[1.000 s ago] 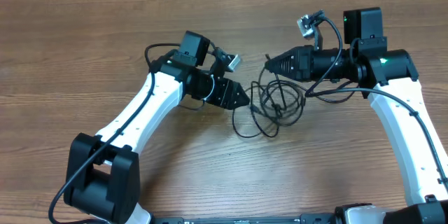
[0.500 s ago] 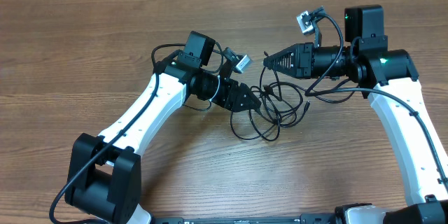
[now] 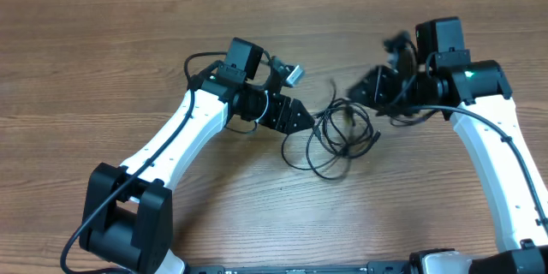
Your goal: Untangle cables
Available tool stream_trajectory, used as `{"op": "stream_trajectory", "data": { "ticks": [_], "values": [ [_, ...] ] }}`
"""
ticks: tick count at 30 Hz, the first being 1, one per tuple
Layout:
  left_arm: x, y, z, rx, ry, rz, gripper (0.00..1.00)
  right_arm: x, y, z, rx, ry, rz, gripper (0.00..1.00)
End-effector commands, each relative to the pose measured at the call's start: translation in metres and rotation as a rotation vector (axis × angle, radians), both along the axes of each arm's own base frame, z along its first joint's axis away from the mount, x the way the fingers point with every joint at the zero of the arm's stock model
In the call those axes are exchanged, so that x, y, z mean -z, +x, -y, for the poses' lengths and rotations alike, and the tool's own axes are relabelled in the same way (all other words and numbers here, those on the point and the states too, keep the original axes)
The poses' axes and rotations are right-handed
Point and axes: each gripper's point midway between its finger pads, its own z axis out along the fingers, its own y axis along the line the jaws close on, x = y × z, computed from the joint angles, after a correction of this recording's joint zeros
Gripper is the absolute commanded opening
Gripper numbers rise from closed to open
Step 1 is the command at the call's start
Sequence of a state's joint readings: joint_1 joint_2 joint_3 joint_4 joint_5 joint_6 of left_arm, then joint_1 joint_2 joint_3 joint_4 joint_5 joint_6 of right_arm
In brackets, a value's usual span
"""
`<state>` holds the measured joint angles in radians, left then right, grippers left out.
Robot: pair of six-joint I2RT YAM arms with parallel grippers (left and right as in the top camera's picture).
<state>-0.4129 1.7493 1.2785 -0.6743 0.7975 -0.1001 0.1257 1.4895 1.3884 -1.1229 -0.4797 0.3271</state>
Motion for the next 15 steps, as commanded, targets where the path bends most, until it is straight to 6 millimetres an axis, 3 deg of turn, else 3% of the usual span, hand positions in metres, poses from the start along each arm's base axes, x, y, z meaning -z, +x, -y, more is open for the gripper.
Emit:
{"op": "stream_trajectory", "data": {
  "ticks": [1, 7, 11, 15],
  "values": [
    [0.017, 0.011, -0.018, -0.140, 0.165, -0.008, 0.60, 0.017, 0.003, 0.088, 0.306, -0.453, -0.031, 0.39],
    [0.016, 0.002, -0.006, -0.104, 0.162, -0.002, 0.67, 0.025, -0.025, 0.108, 0.305, -0.578, -0.132, 0.46],
    [0.018, -0.007, 0.013, -0.053, 0.154, 0.021, 0.67, 0.025, -0.033, 0.126, 0.386, -0.649, -0.163, 0.52],
    [0.023, -0.007, 0.029, -0.034, 0.181, 0.082, 0.67, 0.026, -0.033, 0.135, 0.451, -0.612, -0.188, 0.61]
  ]
}}
